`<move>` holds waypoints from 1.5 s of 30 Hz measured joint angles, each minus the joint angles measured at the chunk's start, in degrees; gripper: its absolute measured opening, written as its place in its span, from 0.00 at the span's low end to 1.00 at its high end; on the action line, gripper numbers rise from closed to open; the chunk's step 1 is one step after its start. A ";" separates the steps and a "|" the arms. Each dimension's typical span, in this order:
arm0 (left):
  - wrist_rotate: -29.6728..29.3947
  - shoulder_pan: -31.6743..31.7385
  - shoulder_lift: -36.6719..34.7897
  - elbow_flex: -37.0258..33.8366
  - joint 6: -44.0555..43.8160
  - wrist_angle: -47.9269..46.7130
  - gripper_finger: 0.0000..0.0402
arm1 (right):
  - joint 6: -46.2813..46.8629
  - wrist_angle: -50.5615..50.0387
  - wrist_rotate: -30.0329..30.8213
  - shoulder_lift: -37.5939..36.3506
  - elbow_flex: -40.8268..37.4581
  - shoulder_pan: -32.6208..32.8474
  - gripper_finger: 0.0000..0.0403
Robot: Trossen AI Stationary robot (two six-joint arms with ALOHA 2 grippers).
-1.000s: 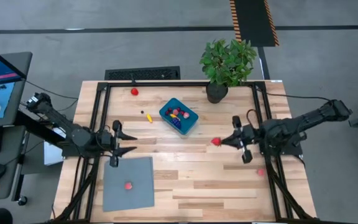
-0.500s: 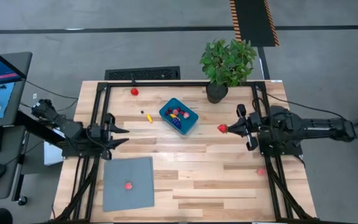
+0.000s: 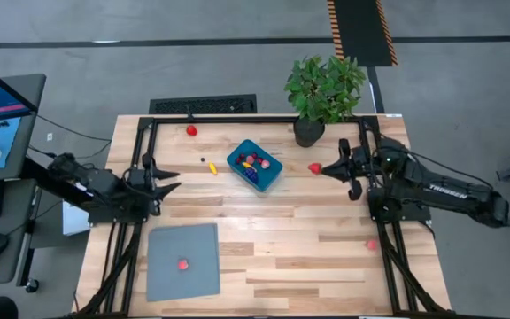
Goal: Pick and placing Produce into tupperware
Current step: Put the bottom strawberry into the container
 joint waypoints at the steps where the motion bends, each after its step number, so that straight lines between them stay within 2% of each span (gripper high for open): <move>1: -1.33 0.44 0.22 0.01 1.18 1.27 0.32 | -0.01 0.47 -0.36 0.49 -0.37 -0.44 0.03; 4: -2.71 2.56 0.54 -0.11 3.10 1.80 0.32 | -0.27 4.49 -0.77 1.98 -2.46 -2.16 0.04; 6: 0.93 4.38 0.52 -1.36 5.58 4.69 0.32 | -0.35 8.33 -2.10 3.47 -3.95 -3.27 0.03; 11: 9.57 9.89 0.55 -9.83 11.76 22.42 0.32 | -0.44 12.92 -3.48 7.23 -5.12 -4.45 0.03; 13: 10.97 12.36 0.33 -12.13 12.53 24.80 0.32 | -0.47 14.74 -3.68 8.69 -5.21 -4.38 0.03; 17: 13.58 17.72 0.91 -12.15 10.55 22.05 0.32 | -2.22 16.40 -3.23 11.55 -5.24 -4.13 0.03; 22: 23.91 23.08 0.85 -12.17 8.68 16.62 0.32 | -7.69 17.38 -1.55 15.47 -5.25 -2.83 0.03; 25: 25.96 25.53 1.91 -12.15 8.68 14.50 0.32 | -15.45 16.76 0.20 17.90 -5.26 -1.01 0.03; 29: 24.93 26.82 4.33 -12.15 10.55 14.46 0.32 | -28.00 14.42 7.10 20.98 -5.26 2.23 0.03; 34: 19.79 27.24 5.39 -12.15 9.98 14.82 0.32 | -36.03 14.55 21.17 24.07 -5.26 7.96 0.04; 36: 19.90 27.24 5.39 -12.15 9.45 14.82 0.32 | -38.63 14.84 28.99 24.78 -5.26 10.93 0.03; 42: 21.00 27.19 5.42 -12.15 9.28 14.85 0.32 | -47.49 17.19 59.63 27.75 -5.26 20.69 0.04; 45: 20.99 27.19 5.40 -12.15 8.62 14.83 0.32 | -50.13 19.60 69.15 29.65 -4.95 24.66 0.04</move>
